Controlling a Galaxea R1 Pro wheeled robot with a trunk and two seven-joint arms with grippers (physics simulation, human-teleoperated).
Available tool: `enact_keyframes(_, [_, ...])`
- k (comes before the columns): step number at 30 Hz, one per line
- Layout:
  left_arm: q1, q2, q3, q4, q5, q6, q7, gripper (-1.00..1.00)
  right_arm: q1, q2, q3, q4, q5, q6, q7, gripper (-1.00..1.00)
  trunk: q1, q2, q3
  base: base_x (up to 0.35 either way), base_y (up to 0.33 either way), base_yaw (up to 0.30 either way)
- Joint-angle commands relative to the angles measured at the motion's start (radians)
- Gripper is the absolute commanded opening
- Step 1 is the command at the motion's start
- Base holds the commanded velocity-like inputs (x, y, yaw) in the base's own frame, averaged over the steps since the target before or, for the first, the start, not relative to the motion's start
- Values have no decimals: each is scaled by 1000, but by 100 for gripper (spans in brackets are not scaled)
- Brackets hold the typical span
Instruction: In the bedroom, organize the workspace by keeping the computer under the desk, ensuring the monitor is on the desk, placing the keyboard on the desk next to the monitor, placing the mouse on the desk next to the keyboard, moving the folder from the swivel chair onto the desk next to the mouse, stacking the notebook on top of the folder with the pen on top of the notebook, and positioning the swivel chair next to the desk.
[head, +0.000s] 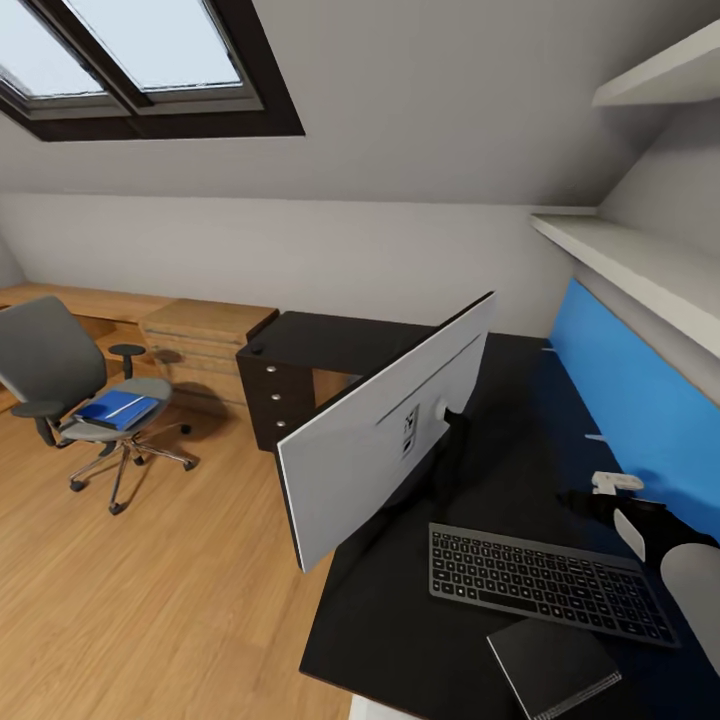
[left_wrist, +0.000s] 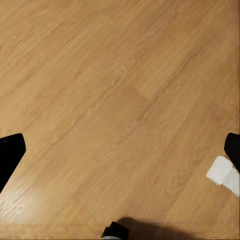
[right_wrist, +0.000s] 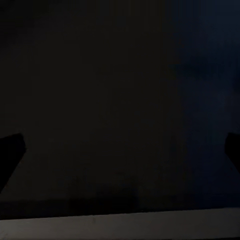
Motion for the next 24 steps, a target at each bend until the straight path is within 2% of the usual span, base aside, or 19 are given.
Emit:
enact_keyframes(1, [0,1,27,-83,14,175,5,100,0,-1,-9,-2,11,6,6,100,4,-8,-4,0,0,0])
enact_keyframes(2, [0,0,80,-183,20,365,6,100,0,-1,-9,-2,11,6,5,100,8,-15,-8,0,0,0])
enact_keyframes(3, [0,-2,125,-271,24,511,6,100,0,-2,-9,-2,11,7,5,100,12,-22,-11,0,0,0])
enact_keyframes(4, [0,-4,141,-310,26,572,7,100,0,-3,-9,-2,11,7,5,100,16,-29,-14,0,0,0])
enact_keyframes(5, [0,-7,165,-375,27,669,7,100,0,-4,-9,-2,11,7,5,100,20,-36,-17,0,0,0])
enact_keyframes(8, [0,-12,186,-436,29,762,7,100,0,-5,-9,-2,11,7,5,100,31,-57,-26,0,0,0])
enact_keyframes(11, [0,-16,198,-460,31,817,8,100,0,-5,-9,-2,11,7,4,100,43,-78,-36,0,0,0])
enact_keyframes(14, [0,-31,203,-414,28,824,7,100,0,-5,-9,-2,11,7,4,100,54,-99,-45,0,0,0])
enact_keyframes(17, [0,-44,205,-366,21,783,4,100,0,-4,-9,-2,10,7,4,100,66,-120,-55,0,0,0])
enact_keyframes(22, [0,-46,208,-310,12,701,2,100,0,-5,-11,-3,9,7,5,100,85,-155,-70,0,0,0])
enact_keyframes(24, [0,-46,209,-286,10,668,1,100,0,-5,-12,-3,9,7,6,100,85,-155,-70,0,0,0])
